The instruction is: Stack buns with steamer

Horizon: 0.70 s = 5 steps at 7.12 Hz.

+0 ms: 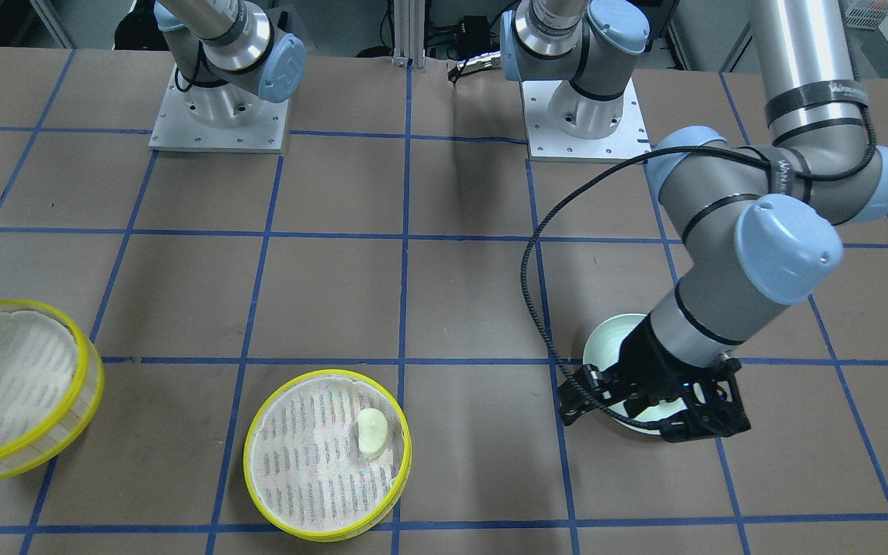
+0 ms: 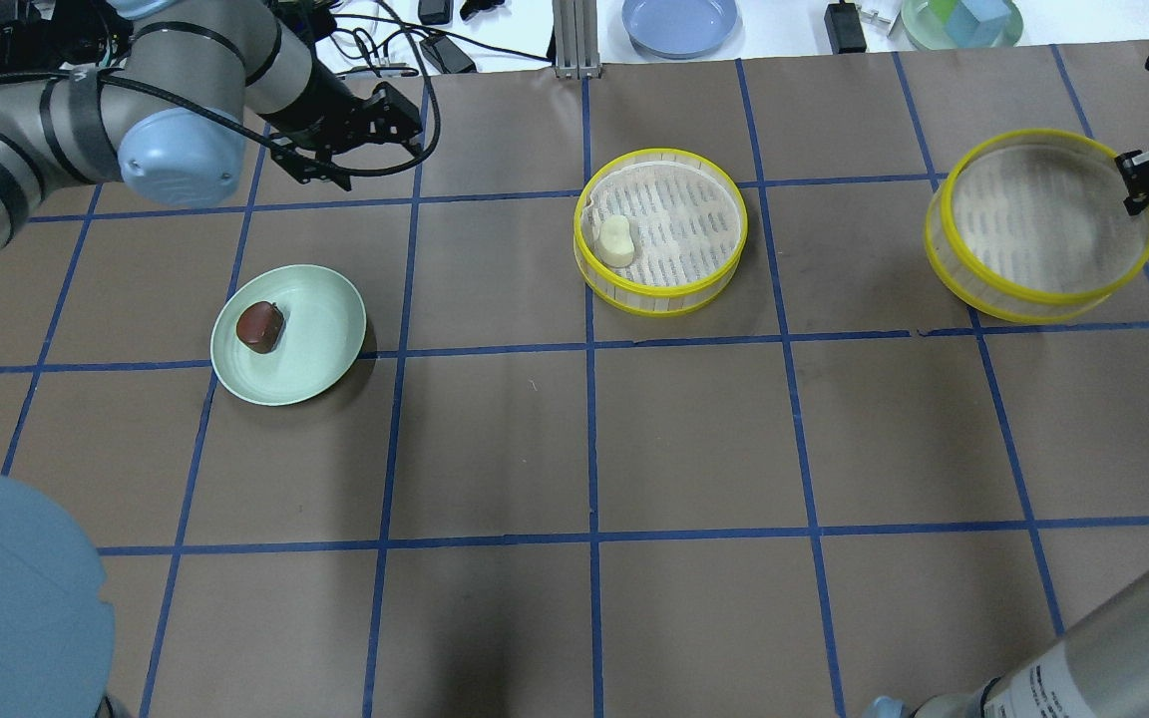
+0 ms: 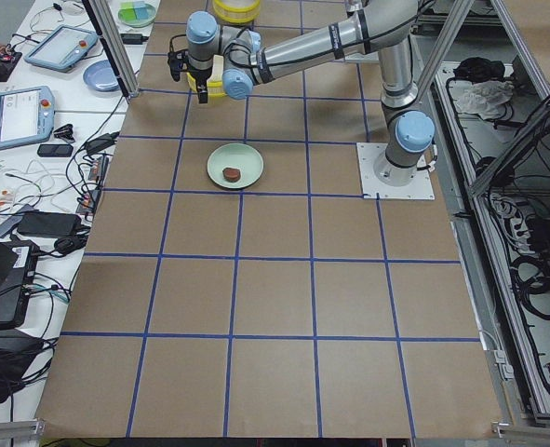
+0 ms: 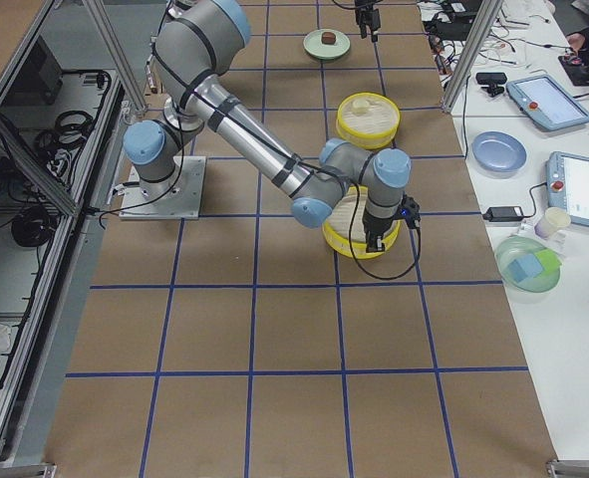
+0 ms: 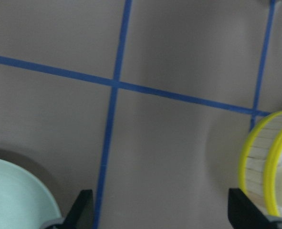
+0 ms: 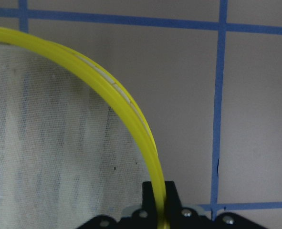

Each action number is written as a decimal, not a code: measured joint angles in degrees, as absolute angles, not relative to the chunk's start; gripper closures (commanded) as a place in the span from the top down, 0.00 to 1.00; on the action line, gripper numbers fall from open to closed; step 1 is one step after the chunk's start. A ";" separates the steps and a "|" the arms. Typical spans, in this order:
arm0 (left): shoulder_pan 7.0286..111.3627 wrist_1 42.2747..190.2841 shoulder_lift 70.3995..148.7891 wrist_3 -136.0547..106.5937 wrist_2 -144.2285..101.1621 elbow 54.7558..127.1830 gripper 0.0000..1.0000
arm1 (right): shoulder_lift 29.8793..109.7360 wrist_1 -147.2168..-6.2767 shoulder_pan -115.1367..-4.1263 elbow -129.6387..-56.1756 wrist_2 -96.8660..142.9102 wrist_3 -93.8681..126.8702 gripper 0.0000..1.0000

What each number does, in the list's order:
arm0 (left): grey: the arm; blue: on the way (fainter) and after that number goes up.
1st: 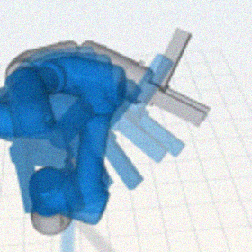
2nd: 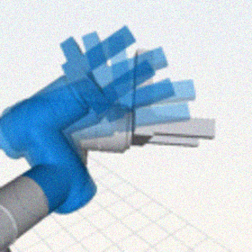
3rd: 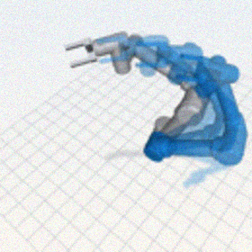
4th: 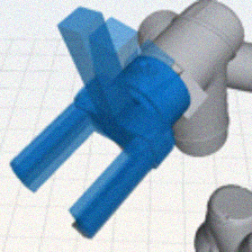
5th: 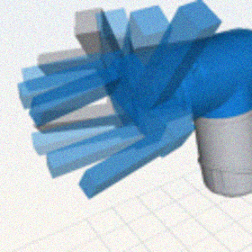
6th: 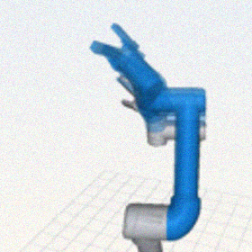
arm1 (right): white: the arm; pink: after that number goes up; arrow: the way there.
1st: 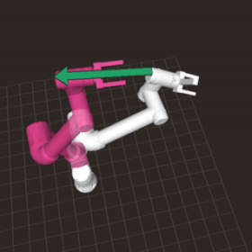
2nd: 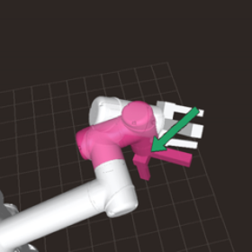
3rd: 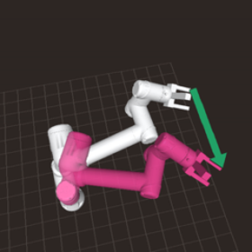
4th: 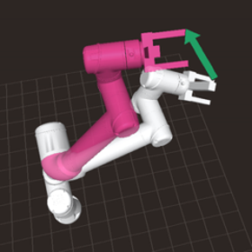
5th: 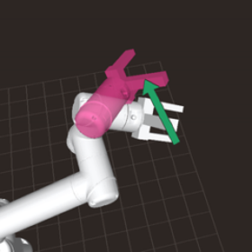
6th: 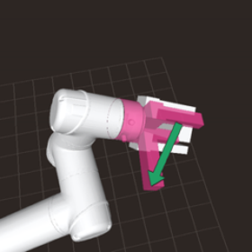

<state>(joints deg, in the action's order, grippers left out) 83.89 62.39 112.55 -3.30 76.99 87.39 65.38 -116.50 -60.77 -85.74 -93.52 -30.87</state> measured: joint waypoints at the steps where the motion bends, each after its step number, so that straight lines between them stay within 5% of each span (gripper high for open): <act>1: 81.11 66.79 111.76 4.10 79.89 87.93 1.00 | 67.12 -115.04 -64.26 -85.72 -93.55 -25.92 0.00; 5: 70.19 69.82 111.54 38.01 88.50 96.17 1.00 | 69.33 -113.16 -80.84 -84.99 -93.30 -1.15 0.00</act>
